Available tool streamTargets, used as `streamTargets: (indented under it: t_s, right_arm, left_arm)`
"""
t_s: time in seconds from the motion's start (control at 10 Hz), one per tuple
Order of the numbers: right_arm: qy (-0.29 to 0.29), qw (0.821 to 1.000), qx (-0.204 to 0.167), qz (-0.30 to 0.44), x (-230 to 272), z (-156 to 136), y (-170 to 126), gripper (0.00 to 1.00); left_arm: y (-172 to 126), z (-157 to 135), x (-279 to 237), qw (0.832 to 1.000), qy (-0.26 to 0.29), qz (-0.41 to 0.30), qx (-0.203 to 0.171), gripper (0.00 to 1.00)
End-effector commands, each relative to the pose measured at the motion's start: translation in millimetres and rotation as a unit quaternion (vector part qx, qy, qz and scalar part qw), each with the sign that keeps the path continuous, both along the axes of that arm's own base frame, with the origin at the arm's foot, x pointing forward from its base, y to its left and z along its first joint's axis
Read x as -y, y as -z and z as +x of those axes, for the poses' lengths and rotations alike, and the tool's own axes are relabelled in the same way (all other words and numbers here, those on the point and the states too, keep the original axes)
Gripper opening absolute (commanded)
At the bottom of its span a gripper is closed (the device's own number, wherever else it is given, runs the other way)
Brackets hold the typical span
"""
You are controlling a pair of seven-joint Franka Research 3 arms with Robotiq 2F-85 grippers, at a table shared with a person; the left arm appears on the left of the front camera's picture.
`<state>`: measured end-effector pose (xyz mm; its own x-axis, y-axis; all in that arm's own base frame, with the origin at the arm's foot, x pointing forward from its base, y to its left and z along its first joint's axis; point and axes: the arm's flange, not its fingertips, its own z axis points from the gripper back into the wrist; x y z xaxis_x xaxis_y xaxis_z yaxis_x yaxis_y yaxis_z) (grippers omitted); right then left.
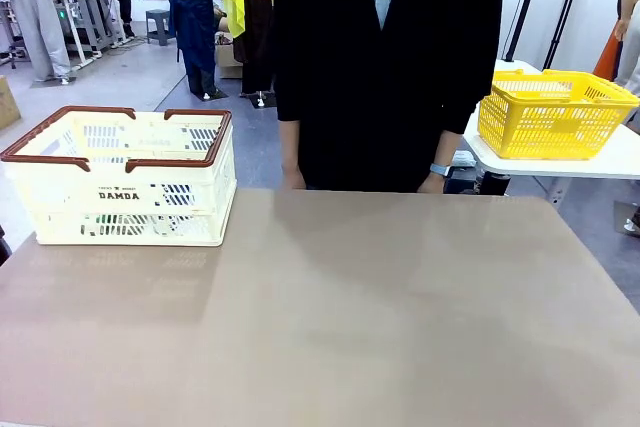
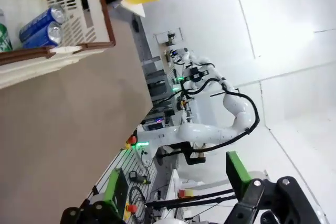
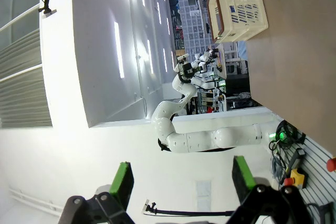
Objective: Place the drinks into the Shopping basket.
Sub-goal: Pick up one drink and place it into the Shopping basket.
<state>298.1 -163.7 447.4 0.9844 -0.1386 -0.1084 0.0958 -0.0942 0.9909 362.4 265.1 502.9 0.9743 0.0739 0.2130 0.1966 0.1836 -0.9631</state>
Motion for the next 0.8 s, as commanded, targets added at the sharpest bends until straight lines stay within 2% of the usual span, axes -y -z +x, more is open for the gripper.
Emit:
streamTargets:
  t_s: [0.0, 0.7]
  right_arm:
    - [0.001, 1.0, -0.008, 0.006, -0.1, -0.3, -6.8, 1.0]
    - [0.001, 1.0, -0.008, 0.006, -0.1, -0.3, -6.8, 1.0]
  left_arm:
    - [-12.8, -3.0, 0.6, 0.999, -0.006, -0.033, 0.008, 1.0]
    - [-12.8, -3.0, 0.6, 0.999, -0.006, -0.033, 0.008, 1.0]
